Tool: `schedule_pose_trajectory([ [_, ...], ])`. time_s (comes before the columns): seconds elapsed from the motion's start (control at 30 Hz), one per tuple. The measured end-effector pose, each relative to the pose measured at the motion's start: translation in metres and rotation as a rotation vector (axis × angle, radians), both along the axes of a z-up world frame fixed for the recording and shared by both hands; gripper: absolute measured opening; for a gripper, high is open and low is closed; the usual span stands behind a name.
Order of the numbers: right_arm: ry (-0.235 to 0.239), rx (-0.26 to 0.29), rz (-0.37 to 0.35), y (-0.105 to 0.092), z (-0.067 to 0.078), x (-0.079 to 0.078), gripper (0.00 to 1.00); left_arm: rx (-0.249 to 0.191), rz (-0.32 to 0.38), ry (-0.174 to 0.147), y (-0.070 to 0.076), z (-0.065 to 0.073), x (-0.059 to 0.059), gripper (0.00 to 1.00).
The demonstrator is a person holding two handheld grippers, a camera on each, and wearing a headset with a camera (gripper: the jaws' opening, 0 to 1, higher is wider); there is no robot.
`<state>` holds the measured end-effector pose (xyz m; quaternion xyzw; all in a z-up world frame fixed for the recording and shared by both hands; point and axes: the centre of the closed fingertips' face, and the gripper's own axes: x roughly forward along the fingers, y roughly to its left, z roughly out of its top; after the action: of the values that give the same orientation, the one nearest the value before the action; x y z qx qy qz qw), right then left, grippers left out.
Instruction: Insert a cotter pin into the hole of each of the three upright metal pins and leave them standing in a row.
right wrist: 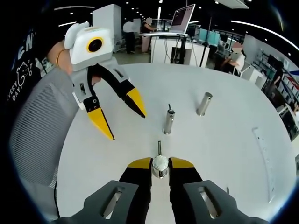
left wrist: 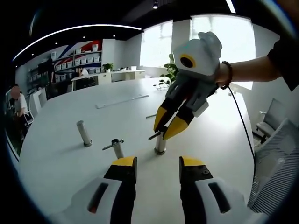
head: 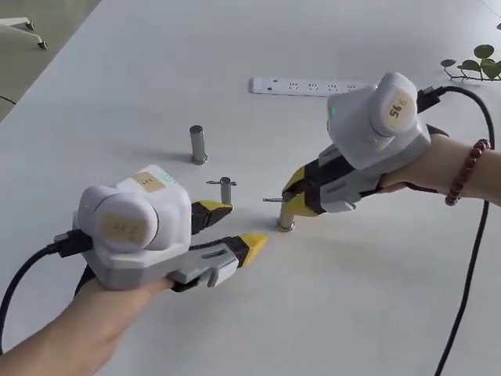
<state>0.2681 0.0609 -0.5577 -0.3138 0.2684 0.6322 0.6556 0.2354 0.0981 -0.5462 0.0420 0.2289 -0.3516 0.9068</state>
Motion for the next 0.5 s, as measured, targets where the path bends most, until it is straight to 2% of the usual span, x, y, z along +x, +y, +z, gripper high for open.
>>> schedule_pose_trajectory([
  [0.17, 0.008, 0.016, -0.018, 0.003, 0.001, 0.01, 0.08, 0.018, 0.007, 0.005, 0.007, -0.001, -0.003, 0.36],
  [0.4, 0.035, 0.03, -0.019, 0.008, 0.0, 0.013, 0.08, 0.015, 0.013, 0.008, 0.015, 0.002, -0.007, 0.37],
  [0.5, 0.031, 0.031, -0.009, 0.01, 0.001, 0.015, 0.08, 0.012, 0.021, 0.005, 0.017, 0.004, -0.007, 0.37],
])
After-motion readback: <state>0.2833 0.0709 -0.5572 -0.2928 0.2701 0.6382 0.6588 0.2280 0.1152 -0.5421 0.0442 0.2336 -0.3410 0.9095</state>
